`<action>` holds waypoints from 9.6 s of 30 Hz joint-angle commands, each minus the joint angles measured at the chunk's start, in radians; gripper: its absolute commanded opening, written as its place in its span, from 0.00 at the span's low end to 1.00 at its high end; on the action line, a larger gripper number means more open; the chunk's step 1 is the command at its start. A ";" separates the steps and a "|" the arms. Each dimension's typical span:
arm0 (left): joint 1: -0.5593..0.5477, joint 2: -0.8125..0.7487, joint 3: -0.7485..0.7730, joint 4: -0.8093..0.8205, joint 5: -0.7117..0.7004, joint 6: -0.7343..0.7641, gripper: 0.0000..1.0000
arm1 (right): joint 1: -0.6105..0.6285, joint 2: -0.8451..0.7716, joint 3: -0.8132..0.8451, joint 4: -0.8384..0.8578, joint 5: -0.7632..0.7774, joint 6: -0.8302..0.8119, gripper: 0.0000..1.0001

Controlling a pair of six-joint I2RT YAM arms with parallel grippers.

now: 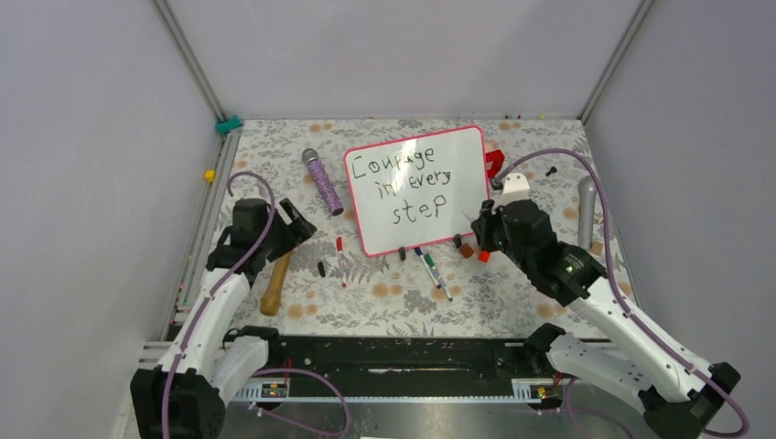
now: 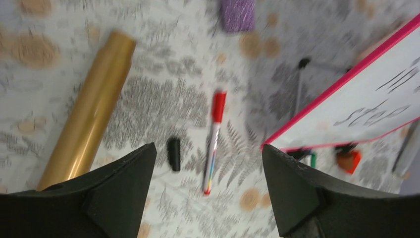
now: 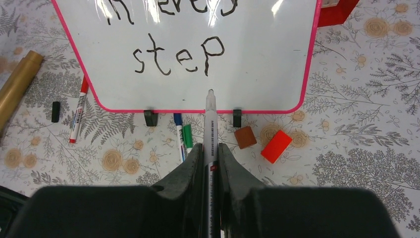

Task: Write a sentence on the whiteboard
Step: Close the whiteboard marker at the center of the board, then place the whiteboard marker at the center of the board.

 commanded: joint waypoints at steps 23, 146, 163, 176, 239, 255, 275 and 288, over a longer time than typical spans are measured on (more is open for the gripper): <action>-0.259 0.368 0.103 -0.179 -0.243 -0.086 0.44 | -0.004 -0.039 0.007 0.033 -0.203 0.017 0.00; -0.052 0.113 0.106 -0.010 0.346 -0.702 0.00 | 0.520 0.525 0.095 0.737 0.067 -0.209 0.00; -0.053 0.133 0.102 0.014 0.360 -0.707 0.00 | 0.521 0.551 0.101 0.749 0.053 -0.200 0.00; -0.053 0.142 0.082 0.033 0.374 -0.712 0.00 | 0.519 0.575 0.120 0.745 0.058 -0.204 0.00; -0.186 -0.136 -0.200 0.013 0.057 -0.626 0.85 | 0.528 0.952 0.718 -0.638 -0.065 -0.002 0.00; -0.166 -0.198 -0.101 -0.021 -0.159 -0.247 0.86 | 0.496 0.858 0.501 -0.348 -0.079 0.054 0.00; -0.167 -0.353 -0.230 0.247 0.086 0.058 0.97 | 0.265 0.668 -0.086 0.750 -0.480 0.415 0.30; -0.167 -0.357 -0.259 0.277 0.100 0.063 0.99 | 0.232 0.407 -0.148 0.462 -0.221 0.240 0.84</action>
